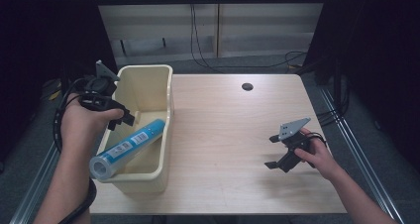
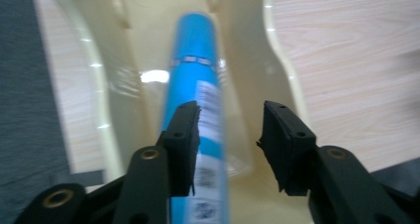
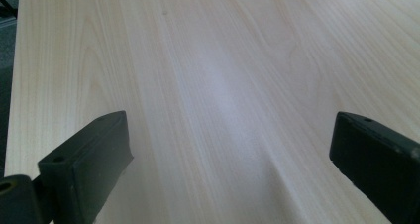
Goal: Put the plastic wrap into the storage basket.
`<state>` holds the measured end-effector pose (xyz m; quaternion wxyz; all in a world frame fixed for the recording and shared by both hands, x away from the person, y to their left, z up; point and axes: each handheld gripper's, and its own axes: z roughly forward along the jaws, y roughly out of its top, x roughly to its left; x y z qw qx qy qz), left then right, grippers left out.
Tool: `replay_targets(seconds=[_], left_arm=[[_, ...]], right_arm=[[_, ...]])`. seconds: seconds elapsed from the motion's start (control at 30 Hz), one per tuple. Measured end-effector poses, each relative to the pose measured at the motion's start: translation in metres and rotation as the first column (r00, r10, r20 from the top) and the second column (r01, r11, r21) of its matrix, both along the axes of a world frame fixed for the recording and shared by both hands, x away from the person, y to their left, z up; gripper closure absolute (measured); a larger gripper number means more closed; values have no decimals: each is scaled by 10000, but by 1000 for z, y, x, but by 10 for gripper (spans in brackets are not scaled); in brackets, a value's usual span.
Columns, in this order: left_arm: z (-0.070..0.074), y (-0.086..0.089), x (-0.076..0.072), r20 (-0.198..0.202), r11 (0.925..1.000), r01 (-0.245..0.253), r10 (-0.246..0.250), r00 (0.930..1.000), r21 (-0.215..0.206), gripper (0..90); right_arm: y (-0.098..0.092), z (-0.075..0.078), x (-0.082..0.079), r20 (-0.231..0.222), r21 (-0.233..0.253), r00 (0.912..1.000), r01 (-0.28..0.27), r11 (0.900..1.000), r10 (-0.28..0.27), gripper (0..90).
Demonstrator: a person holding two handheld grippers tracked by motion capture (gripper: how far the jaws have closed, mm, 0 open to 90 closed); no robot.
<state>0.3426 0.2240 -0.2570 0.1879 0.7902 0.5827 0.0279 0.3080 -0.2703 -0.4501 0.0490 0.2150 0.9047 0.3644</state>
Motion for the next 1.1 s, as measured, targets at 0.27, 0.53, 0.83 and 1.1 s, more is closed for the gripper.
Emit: replay_targets(seconds=[0.27,0.53,0.83,1.1], left_arm=[[-14,-9,6,-291,9997,193,-197,9994,-141,399],[-24,-25,10,-228,9987,452,-457,9987,-239,252],[-27,-55,16,171,9939,971,-963,9952,-529,142],[-32,-84,20,390,9854,1518,-1491,9880,-767,121]], right_arm=[[-3,-2,0,57,-79,9999,118,9999,-118,24],[-3,-3,-4,77,-219,9999,117,9997,-115,28],[-13,0,-9,250,-154,9985,483,9987,-479,23],[-13,-1,-9,180,-103,9989,429,9990,-427,25]])
